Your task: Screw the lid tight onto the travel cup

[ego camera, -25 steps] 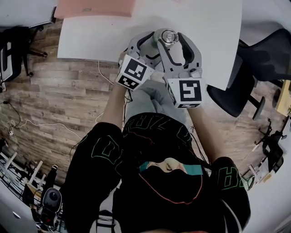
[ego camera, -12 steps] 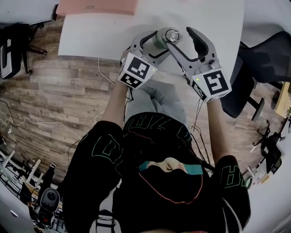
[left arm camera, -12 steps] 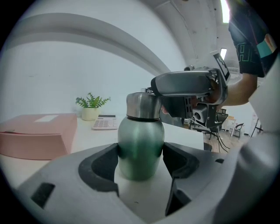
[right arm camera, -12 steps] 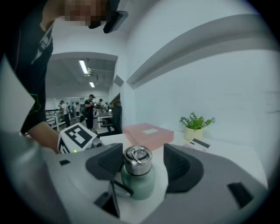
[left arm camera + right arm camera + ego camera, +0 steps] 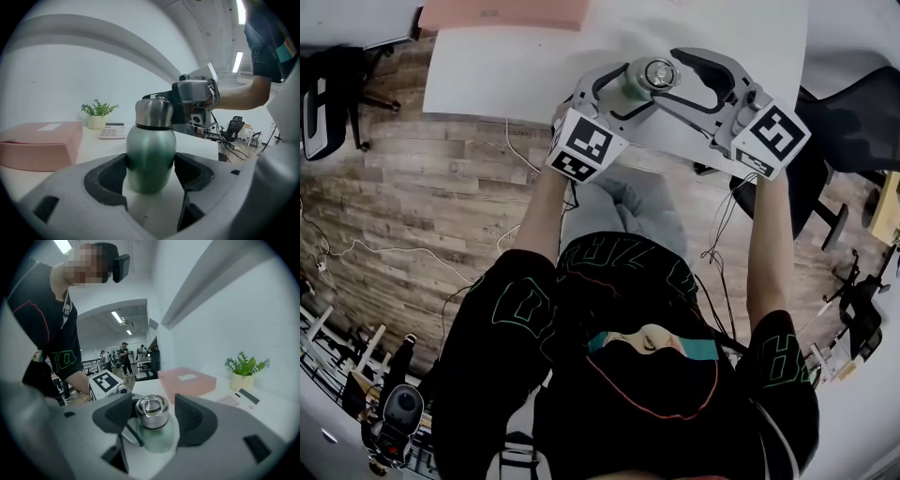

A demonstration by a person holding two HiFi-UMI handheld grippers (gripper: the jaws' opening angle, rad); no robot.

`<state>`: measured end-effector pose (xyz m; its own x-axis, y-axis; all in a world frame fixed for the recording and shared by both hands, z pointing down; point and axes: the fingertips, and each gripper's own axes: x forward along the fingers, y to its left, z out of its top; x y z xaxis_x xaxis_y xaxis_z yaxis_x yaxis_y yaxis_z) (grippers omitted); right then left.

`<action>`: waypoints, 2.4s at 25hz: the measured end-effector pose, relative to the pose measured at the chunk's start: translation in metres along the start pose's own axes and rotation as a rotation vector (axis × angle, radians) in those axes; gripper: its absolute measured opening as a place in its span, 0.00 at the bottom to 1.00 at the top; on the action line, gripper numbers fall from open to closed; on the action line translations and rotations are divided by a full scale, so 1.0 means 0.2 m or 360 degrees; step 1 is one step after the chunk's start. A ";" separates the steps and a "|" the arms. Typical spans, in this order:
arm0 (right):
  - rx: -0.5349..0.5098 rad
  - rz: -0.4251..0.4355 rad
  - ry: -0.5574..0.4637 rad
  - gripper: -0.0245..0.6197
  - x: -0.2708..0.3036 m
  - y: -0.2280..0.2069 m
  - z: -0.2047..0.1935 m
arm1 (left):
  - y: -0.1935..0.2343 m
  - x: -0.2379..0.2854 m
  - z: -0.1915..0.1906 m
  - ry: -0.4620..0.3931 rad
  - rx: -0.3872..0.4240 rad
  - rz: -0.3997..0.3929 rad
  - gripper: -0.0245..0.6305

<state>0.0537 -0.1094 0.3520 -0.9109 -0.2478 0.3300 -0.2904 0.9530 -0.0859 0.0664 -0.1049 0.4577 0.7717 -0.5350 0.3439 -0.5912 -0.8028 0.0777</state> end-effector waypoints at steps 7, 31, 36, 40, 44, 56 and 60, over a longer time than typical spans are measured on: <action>0.0041 0.0106 0.0033 0.40 0.04 0.00 -0.03 | 0.01 0.00 -0.01 0.0008 -0.0014 0.0001 0.54; 0.0277 -0.1185 -0.0172 0.41 0.00 -0.02 -0.07 | 0.00 -0.01 -0.01 0.0009 -0.0007 0.0007 0.54; 0.0194 -0.1031 -0.0117 0.42 -0.01 -0.01 -0.07 | 0.00 0.00 -0.01 0.0010 -0.0005 0.0005 0.54; 0.0110 -0.0825 -0.0088 0.45 -0.02 -0.01 -0.06 | 0.00 0.00 0.00 0.0008 -0.0006 0.0004 0.54; 0.0029 -0.0606 -0.0027 0.46 -0.01 0.01 -0.06 | 0.00 0.00 0.00 0.0009 -0.0008 0.0003 0.54; -0.0172 -0.0054 0.0230 0.44 0.03 0.03 -0.06 | 0.00 -0.01 -0.01 0.0013 -0.0005 0.0002 0.54; -0.0228 0.0040 0.0233 0.41 0.04 0.03 -0.05 | 0.00 -0.01 -0.01 0.0011 -0.0004 0.0002 0.54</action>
<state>0.0479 -0.1043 0.3636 -0.8619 -0.2056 0.4635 -0.2140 0.9762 0.0350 0.0652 -0.1038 0.4588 0.7694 -0.5342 0.3502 -0.5927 -0.8015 0.0796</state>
